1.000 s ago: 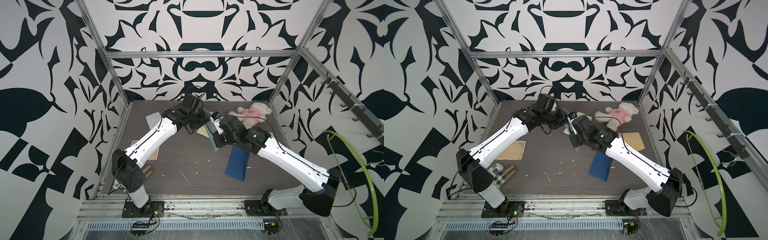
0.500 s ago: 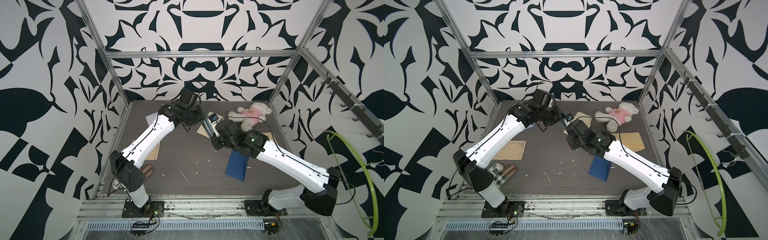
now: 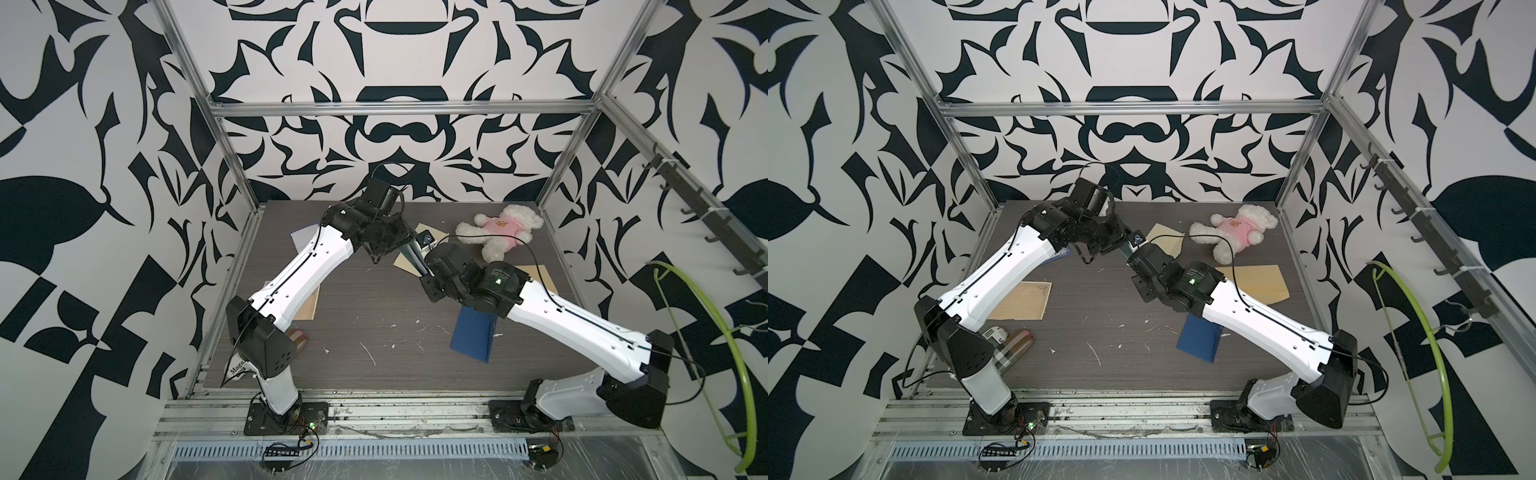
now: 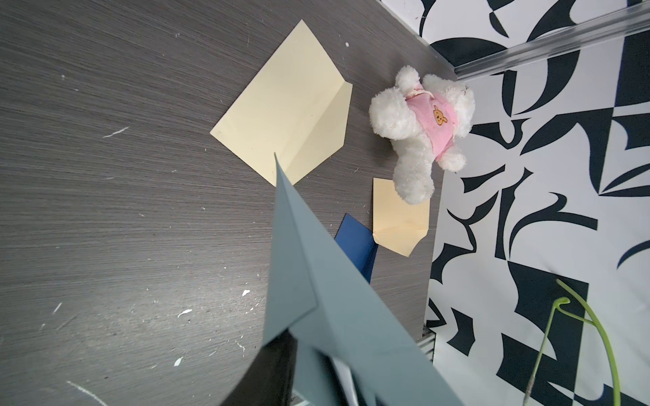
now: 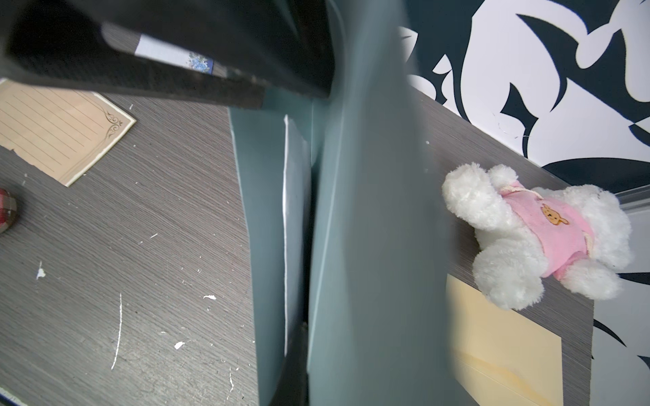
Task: Take the letter paper out of the envelope
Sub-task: Take out the letter paper from the envelope.
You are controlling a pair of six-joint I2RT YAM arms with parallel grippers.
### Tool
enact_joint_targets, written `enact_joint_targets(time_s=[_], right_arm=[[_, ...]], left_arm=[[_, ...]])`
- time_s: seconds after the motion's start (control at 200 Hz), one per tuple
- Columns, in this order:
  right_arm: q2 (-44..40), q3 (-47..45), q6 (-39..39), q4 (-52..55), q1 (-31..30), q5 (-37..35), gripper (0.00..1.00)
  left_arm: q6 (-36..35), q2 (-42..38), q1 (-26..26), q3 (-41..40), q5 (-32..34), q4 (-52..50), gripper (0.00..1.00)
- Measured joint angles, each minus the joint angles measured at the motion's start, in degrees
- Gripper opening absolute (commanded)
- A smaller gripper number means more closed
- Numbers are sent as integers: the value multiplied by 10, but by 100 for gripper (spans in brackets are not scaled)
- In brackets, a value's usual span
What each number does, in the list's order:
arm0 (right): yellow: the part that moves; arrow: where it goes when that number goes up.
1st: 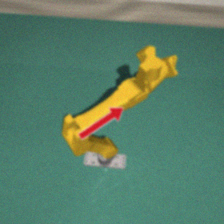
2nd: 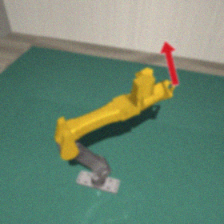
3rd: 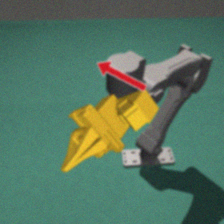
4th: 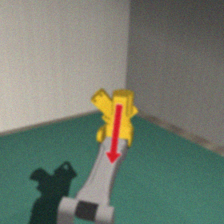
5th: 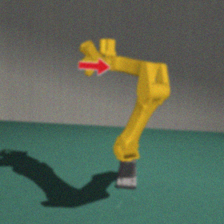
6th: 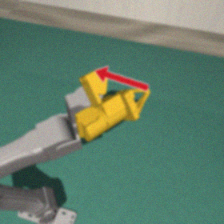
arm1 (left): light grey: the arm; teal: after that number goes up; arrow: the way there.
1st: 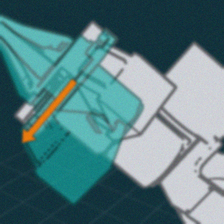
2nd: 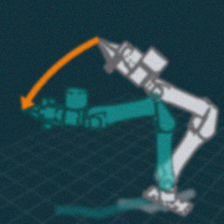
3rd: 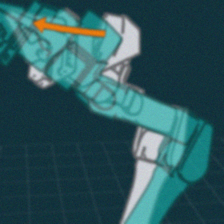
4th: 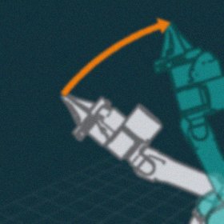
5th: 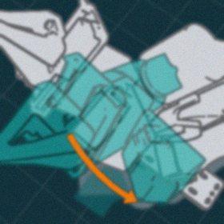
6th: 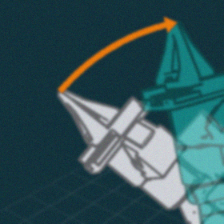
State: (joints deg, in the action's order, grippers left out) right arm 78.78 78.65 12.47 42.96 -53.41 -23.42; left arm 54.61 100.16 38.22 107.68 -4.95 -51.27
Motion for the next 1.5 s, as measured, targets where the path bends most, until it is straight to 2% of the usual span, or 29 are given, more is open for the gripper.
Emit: enact_joint_targets(time_s=[0.53,0.855,1.174,1.369,1.504], right_arm=[[15,0,-7,-1,-5,-44,0],[32,-7,-39,-37,-62,-126,0],[37,-43,-94,-105,-79,-182,0],[50,-54,-117,-141,-90,-203,0],[54,-61,-129,-158,-95,-215,0]], left_arm=[[20,17,10,1,-33,-15,34],[31,17,13,1,-34,-16,30],[31,17,15,1,-30,-17,27],[35,17,15,1,-26,-17,22],[37,17,15,1,-26,-17,14]])
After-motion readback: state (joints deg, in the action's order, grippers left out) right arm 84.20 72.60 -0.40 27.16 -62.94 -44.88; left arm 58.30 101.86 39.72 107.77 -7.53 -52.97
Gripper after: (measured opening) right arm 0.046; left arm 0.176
